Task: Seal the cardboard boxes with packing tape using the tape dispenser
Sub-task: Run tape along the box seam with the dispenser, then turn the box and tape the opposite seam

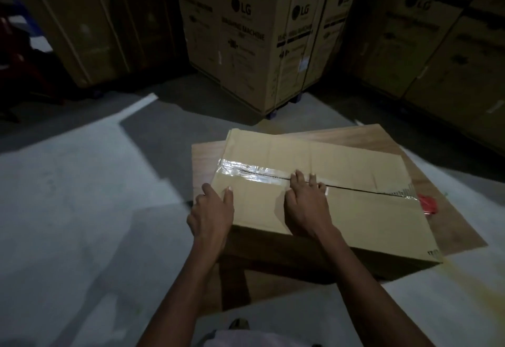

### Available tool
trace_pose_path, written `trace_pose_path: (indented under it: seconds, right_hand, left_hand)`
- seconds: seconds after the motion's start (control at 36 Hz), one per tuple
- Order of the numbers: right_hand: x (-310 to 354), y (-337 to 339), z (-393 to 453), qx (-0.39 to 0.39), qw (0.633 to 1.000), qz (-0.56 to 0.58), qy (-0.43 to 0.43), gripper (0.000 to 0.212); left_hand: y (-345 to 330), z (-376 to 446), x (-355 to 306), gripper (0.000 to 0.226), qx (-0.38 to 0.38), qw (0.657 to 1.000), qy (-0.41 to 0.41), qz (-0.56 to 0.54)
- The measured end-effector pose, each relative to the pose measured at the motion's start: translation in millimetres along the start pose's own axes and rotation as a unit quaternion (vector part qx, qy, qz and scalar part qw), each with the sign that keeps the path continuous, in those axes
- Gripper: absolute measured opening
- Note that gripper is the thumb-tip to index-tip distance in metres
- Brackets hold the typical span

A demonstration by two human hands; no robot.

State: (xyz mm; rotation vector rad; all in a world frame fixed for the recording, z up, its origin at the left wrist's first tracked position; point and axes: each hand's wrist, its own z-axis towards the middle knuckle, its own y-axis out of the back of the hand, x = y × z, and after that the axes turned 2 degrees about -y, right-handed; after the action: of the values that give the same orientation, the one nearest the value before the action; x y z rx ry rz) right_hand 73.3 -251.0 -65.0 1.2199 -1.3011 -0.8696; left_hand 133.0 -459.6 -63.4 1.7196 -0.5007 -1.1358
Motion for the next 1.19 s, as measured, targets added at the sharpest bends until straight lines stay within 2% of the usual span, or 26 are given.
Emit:
trace_pose_path:
  seconds: [0.14, 0.19, 0.28, 0.33, 0.42, 0.44, 0.5, 0.58, 0.64, 0.75, 0.83, 0.97, 1.11, 1.19]
  right_hand:
    - [-4, 13, -11, 0.006, 0.997, 0.072, 0.014, 0.075]
    - [-9, 18, -17, -0.002, 0.988, 0.151, 0.018, 0.064]
    - [-18, 20, -30, -0.071, 0.940, 0.333, -0.004, 0.034]
    - [-23, 22, -45, -0.108, 0.916, 0.385, -0.035, 0.030]
    - [-37, 19, -69, -0.134, 0.870, 0.471, -0.067, 0.029]
    - [-43, 18, -79, -0.150, 0.863, 0.477, -0.064, 0.029]
    - [-60, 19, -97, -0.195, 0.879, 0.433, -0.038, 0.029]
    - [-96, 21, -114, -0.284, 0.918, 0.271, 0.045, 0.026]
    - [-127, 20, -120, -0.312, 0.926, 0.202, 0.067, 0.022]
    - [-193, 22, -134, -0.343, 0.917, 0.201, 0.023, 0.021]
    - [-243, 26, -146, -0.375, 0.898, 0.229, -0.026, 0.023]
    - [-311, 23, -169, -0.331, 0.868, 0.333, -0.166, 0.039]
    - [-359, 0, -162, -0.196, 0.858, 0.377, -0.289, 0.027]
    - [-373, -15, -141, -0.101, 0.866, 0.373, -0.318, 0.040]
  left_hand:
    - [1, -15, -4, 0.071, -0.009, 0.999, 0.018, -0.027]
    - [2, -24, -9, 0.074, -0.031, 0.999, 0.021, -0.031]
    - [1, -39, -15, 0.074, -0.080, 0.996, -0.018, 0.043]
    - [-1, -47, -21, 0.075, -0.099, 0.990, -0.063, 0.077]
    - [-12, -65, -39, 0.074, -0.078, 0.987, -0.133, 0.042]
    - [-18, -72, -47, 0.073, -0.065, 0.986, -0.154, 0.018]
    - [-30, -90, -67, 0.068, -0.049, 0.979, -0.197, -0.022]
    - [-48, -118, -102, 0.057, -0.038, 0.963, -0.262, -0.055]
    - [-60, -134, -128, 0.049, -0.022, 0.951, -0.302, -0.065]
    - [-87, -161, -181, 0.036, 0.018, 0.931, -0.359, -0.070]
    - [-105, -176, -212, 0.036, 0.057, 0.914, -0.395, -0.070]
    - [-130, -184, -240, 0.072, 0.144, 0.853, -0.498, 0.062]
    - [-146, -179, -257, 0.079, 0.125, 0.851, -0.505, 0.071]
    - [-150, -166, -266, 0.084, 0.143, 0.861, -0.484, 0.060]
